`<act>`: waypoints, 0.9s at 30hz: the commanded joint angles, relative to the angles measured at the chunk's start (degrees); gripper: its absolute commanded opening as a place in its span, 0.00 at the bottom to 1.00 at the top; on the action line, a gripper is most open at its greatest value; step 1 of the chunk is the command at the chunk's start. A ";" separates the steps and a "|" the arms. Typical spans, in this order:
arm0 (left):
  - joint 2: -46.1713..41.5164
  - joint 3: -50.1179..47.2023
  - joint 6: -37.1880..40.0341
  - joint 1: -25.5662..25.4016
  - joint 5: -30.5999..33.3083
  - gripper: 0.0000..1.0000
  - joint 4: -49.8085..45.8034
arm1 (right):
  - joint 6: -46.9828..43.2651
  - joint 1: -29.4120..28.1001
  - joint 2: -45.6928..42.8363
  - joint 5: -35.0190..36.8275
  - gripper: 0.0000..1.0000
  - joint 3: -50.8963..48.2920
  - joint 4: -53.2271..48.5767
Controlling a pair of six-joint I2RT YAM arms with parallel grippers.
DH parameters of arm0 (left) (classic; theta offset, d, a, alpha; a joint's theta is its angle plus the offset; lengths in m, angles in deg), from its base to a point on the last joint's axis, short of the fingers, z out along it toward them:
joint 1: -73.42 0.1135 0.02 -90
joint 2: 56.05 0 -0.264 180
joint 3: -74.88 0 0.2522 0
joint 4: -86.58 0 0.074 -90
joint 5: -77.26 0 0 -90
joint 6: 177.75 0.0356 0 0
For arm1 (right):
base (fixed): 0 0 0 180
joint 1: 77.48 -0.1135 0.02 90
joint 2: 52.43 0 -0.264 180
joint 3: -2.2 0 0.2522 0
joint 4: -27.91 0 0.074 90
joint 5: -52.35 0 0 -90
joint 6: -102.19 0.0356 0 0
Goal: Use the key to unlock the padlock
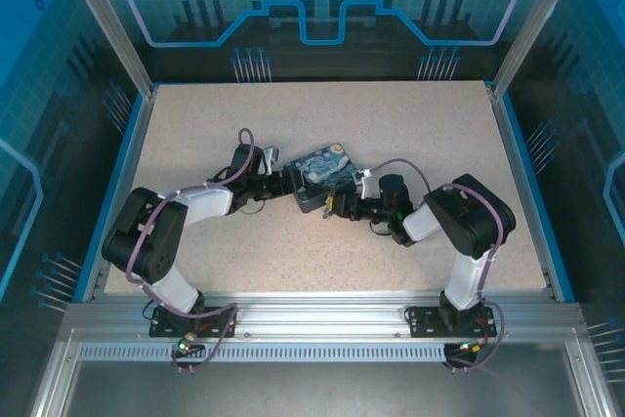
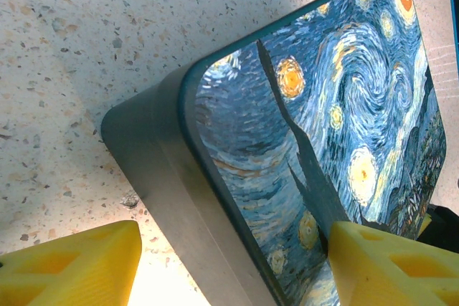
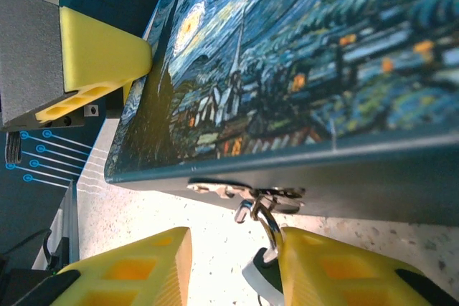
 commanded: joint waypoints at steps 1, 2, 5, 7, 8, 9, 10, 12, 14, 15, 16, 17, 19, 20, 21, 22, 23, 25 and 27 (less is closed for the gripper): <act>-0.90 -1.10 -0.82 0.35 0.88 0.70 -3.36 | -1.41 0.90 -2.08 -0.96 0.34 -0.87 -1.01; -0.89 -1.00 -0.90 0.33 0.86 0.70 -3.29 | -1.58 0.91 -2.23 -0.96 0.32 -0.83 -1.33; -0.89 -0.96 -0.91 0.37 0.82 0.70 -3.27 | -1.93 0.99 -2.53 -1.05 0.26 -0.85 -2.22; -0.92 -0.96 -0.93 0.33 0.86 0.70 -3.27 | -2.05 0.99 -2.60 -0.98 0.23 -0.87 -2.39; -0.85 -1.02 -0.91 0.34 0.86 0.70 -3.33 | -2.05 1.08 -2.63 -0.82 0.21 -0.87 -2.60; -0.92 -1.01 -0.89 0.33 0.91 0.70 -3.36 | -2.05 1.10 -2.56 -0.85 0.18 -0.83 -2.71; -0.92 -1.04 -0.90 0.34 0.92 0.70 -3.34 | -2.05 1.14 -2.55 -0.87 0.16 -0.98 -2.74; -1.09 -1.15 -0.93 0.33 0.95 0.70 -3.36 | -2.04 1.15 -2.41 -0.72 0.12 -1.00 -2.84; -1.35 -1.29 -0.96 0.34 0.94 0.70 -3.45 | -1.97 1.20 -2.53 -0.51 0.09 -1.09 -2.93; -1.56 -1.38 -0.90 0.37 0.90 0.70 -3.53 | -1.89 1.28 -2.52 -0.35 0.08 -1.27 -2.84; -1.70 -1.46 -0.84 0.28 1.01 0.70 -3.53 | -1.81 1.33 -2.54 -0.04 0.07 -1.39 -2.71; -1.96 -1.60 -0.84 0.34 1.03 0.70 -3.62 | -1.66 1.41 -2.58 0.08 0.06 -1.50 -2.45; -2.31 -1.69 -0.73 0.33 1.12 0.70 -3.96 | -1.06 1.53 -2.68 0.58 0.04 -1.72 -1.72; -2.45 -1.80 -0.60 0.33 1.20 0.70 -4.06 | -0.63 1.60 -2.77 0.97 0.04 -1.82 -1.21; -2.57 -1.89 -0.56 0.33 1.30 0.70 -4.10 | -0.13 1.68 -2.79 1.35 0.04 -1.90 -0.78; -2.62 -1.90 -0.51 0.33 1.37 0.70 -4.15 | 0.28 1.69 -2.91 1.87 0.03 -1.96 -0.41; -2.76 -2.03 -0.47 0.33 1.39 0.70 -4.15 | 0.78 1.76 -3.10 2.41 0.03 -2.08 0.08; -2.85 -2.18 -0.62 0.35 1.39 0.70 -4.03 | 1.65 1.91 -3.55 3.37 0.03 -2.10 0.73; -2.85 -2.31 -0.55 0.33 1.35 0.70 -3.98 | 2.02 1.96 -4.10 4.40 0.02 -2.02 0.72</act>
